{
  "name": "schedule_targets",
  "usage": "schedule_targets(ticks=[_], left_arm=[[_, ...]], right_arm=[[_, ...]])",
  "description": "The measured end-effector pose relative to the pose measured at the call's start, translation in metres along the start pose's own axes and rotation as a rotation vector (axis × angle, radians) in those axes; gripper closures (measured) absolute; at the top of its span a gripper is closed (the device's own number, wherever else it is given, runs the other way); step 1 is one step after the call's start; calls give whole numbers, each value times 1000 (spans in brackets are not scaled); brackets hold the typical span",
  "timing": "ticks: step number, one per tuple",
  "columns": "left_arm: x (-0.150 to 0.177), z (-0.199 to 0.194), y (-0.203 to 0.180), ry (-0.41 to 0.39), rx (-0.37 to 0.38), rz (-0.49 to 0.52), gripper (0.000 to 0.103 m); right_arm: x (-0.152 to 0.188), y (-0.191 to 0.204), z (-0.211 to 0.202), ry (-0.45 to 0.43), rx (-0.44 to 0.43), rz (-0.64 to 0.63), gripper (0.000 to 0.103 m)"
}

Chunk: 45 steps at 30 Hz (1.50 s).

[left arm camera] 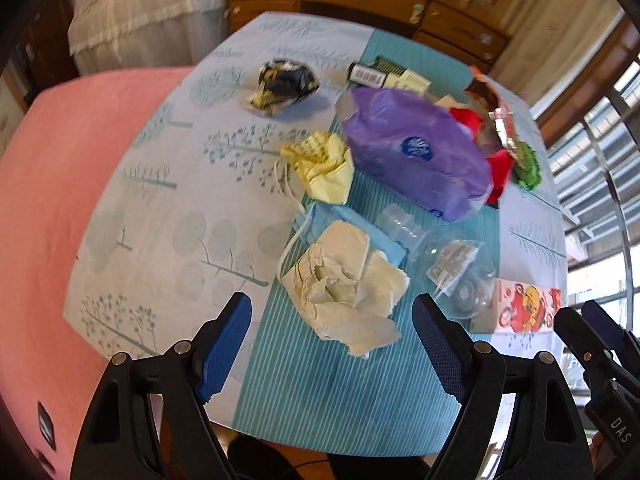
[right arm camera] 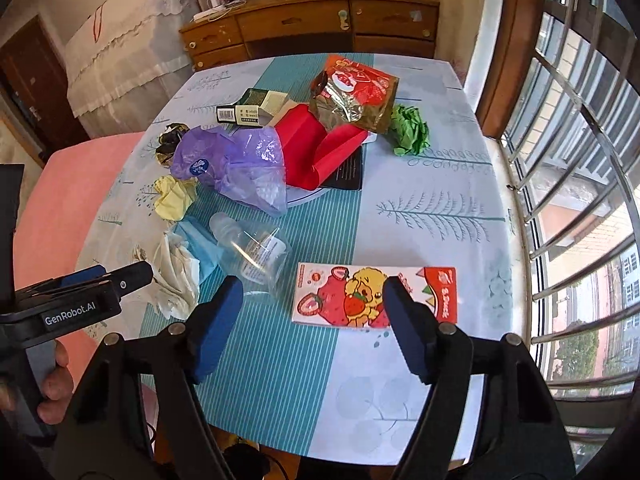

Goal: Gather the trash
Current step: 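Grasp the white tissue with the left tool while the right tool grasps the plastic bottle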

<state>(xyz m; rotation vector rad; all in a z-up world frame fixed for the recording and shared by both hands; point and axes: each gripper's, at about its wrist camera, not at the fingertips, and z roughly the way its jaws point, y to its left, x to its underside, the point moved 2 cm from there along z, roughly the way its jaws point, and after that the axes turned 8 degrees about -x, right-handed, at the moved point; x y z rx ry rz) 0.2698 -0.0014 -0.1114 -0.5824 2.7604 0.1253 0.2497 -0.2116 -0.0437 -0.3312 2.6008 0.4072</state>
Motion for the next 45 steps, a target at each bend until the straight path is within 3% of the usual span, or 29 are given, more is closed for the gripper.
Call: schedule_targets(ticks=[7, 16, 19, 21, 24, 34, 45], left_arm=[[-8, 39, 5, 82, -29, -94, 18], [4, 74, 21, 171, 20, -227, 29], [7, 79, 20, 179, 51, -246, 36], [8, 83, 18, 184, 78, -251, 48], [8, 86, 15, 176, 71, -247, 52], [12, 70, 12, 127, 6, -212, 55], [13, 3, 26, 39, -3, -115, 55]], right_arm=[[-23, 19, 61, 132, -107, -187, 34], [-36, 39, 128, 296, -238, -349, 37], [-36, 42, 143, 333, -267, -360, 39], [-34, 45, 152, 359, -286, -359, 44], [-33, 49, 160, 369, -310, -352, 45], [-22, 62, 145, 326, -345, -338, 48], [-10, 66, 88, 263, -359, -280, 49]])
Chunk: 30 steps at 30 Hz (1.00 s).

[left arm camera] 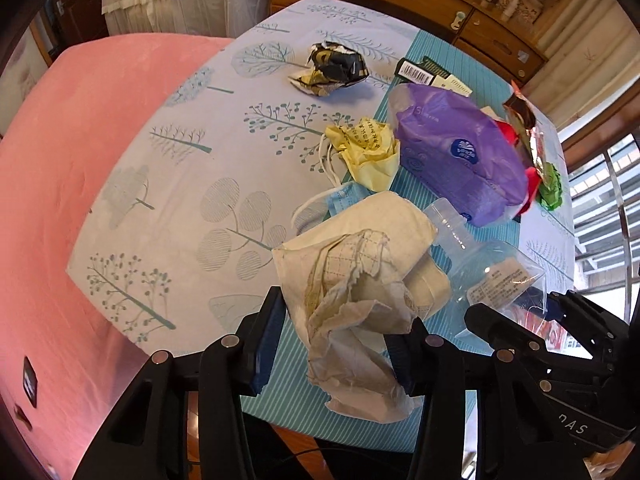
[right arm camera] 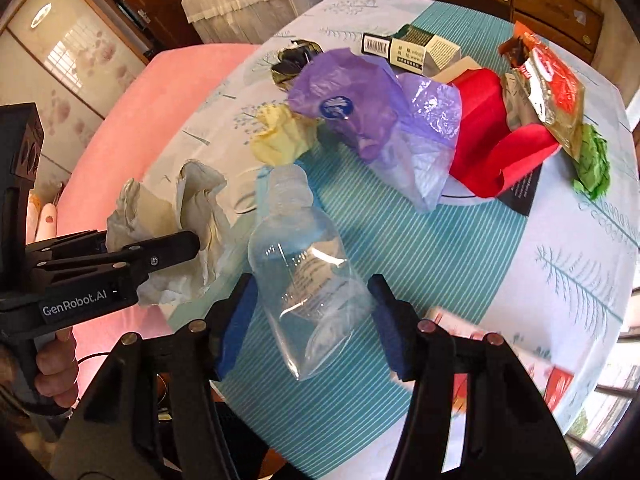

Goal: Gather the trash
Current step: 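Carry tissue and bottle over the bin and open both tools to drop them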

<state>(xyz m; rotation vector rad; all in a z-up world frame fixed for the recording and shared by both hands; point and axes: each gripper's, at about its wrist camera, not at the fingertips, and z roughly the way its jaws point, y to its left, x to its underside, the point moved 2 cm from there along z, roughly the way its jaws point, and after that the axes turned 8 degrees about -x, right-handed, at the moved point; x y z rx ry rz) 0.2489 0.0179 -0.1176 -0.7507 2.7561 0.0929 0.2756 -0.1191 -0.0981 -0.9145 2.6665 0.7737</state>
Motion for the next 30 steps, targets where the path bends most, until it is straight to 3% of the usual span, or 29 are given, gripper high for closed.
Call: schedule_targets(ticks=[7, 13, 21, 30], left_arm=[[4, -42, 33, -41, 46, 82, 55], [11, -79, 56, -113, 86, 255, 55], [50, -112, 94, -171, 156, 472, 55], [126, -98, 109, -71, 212, 628, 55]], right_arm=[[24, 40, -36, -94, 26, 47, 50], [54, 80, -59, -213, 87, 137, 50], [117, 142, -63, -335, 183, 308, 50], [206, 191, -36, -312, 231, 460, 51]])
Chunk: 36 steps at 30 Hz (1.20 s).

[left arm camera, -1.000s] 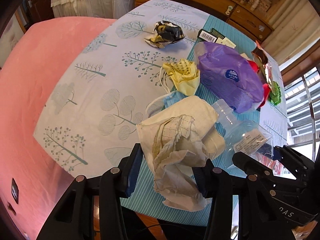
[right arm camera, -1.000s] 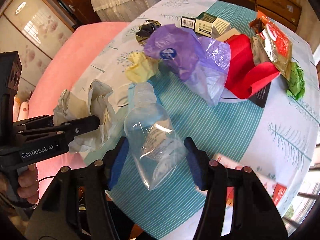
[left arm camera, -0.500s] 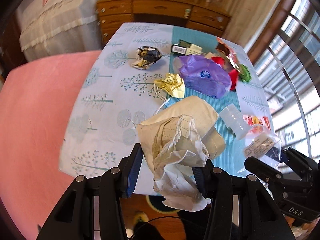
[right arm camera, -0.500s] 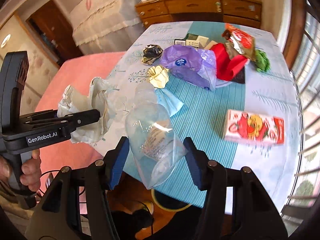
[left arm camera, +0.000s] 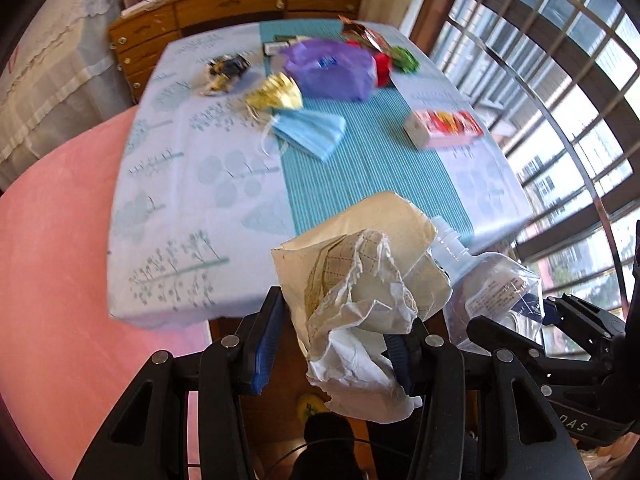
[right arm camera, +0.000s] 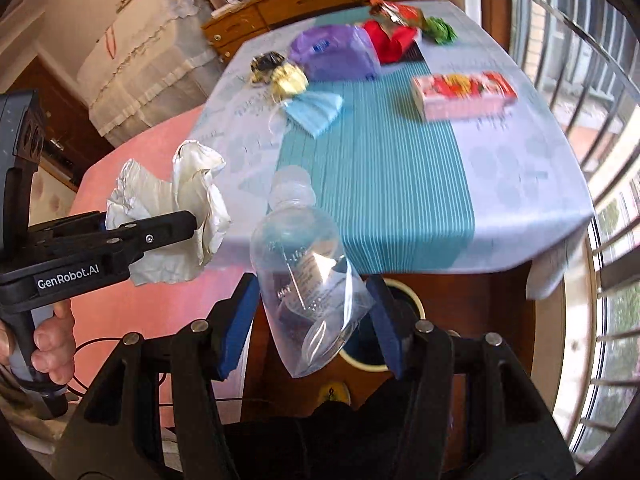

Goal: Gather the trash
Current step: 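Carry tissue and bottle over the bin and open both tools to drop them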

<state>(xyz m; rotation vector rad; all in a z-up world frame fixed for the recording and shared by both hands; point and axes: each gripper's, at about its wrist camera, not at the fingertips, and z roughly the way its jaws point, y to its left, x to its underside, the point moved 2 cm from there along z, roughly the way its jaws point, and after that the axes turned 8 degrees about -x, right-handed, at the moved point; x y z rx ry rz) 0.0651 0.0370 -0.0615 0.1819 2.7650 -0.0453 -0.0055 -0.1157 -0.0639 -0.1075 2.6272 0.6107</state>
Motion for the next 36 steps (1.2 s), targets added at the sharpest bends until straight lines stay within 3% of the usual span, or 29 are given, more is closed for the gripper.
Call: schedule_targets(ticks=[6, 12, 20, 28, 31, 33, 34, 36], left_arm=[[37, 29, -34, 68, 8, 85, 55], [73, 88, -66, 151, -2, 160, 55], [119, 224, -89, 211, -30, 156, 55], [152, 347, -91, 229, -80, 107, 54], [156, 378, -90, 241, -98, 106, 39], [159, 393, -85, 243, -125, 82, 17], [160, 399, -82, 251, -126, 68, 12], [157, 407, -70, 263, -132, 48, 10]], right_arm=[[53, -26, 13, 50, 42, 85, 51], [102, -68, 55, 99, 70, 184, 51], [166, -149, 177, 178, 112, 267, 50], [189, -203, 293, 212, 114, 246, 51], [189, -218, 322, 198, 102, 260, 50], [188, -225, 339, 213, 109, 269, 44], [188, -228, 346, 218, 129, 266, 38], [185, -233, 352, 208, 145, 269, 36]])
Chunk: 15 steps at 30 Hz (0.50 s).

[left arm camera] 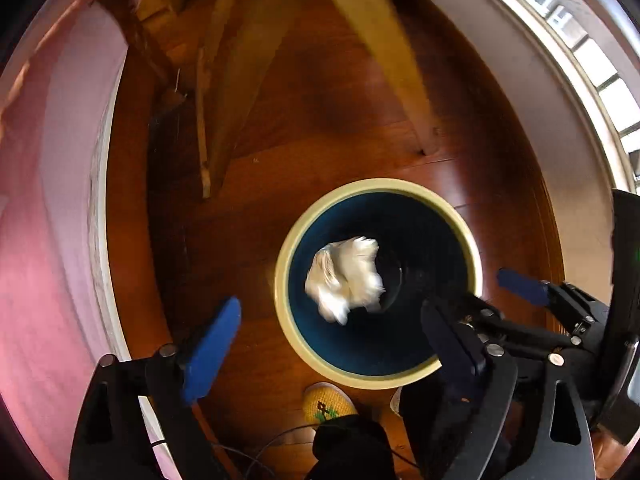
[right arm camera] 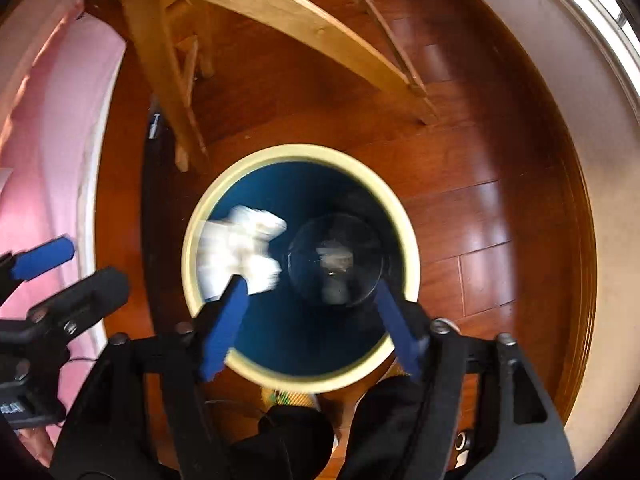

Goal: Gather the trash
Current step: 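Carry tissue and bottle over the bin and open both tools to drop them, then raise both tools back over the table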

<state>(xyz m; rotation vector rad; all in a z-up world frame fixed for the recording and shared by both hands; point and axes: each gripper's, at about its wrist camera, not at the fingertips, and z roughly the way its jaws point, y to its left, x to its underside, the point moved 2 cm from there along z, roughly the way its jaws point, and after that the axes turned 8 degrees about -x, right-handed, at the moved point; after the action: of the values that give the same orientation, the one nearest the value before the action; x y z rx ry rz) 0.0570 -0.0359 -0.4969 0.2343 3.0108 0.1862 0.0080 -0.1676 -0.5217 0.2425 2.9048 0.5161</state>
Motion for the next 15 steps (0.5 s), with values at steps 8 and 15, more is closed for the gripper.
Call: schedule_targets(ticks=[8, 15], left_arm=[[10, -16, 29, -10, -8, -22, 10], [19, -70, 45, -47, 25, -66, 10]], right_arm=[[-7, 2, -15, -10, 3, 36, 35], [-6, 19, -76, -49, -1, 39, 35]])
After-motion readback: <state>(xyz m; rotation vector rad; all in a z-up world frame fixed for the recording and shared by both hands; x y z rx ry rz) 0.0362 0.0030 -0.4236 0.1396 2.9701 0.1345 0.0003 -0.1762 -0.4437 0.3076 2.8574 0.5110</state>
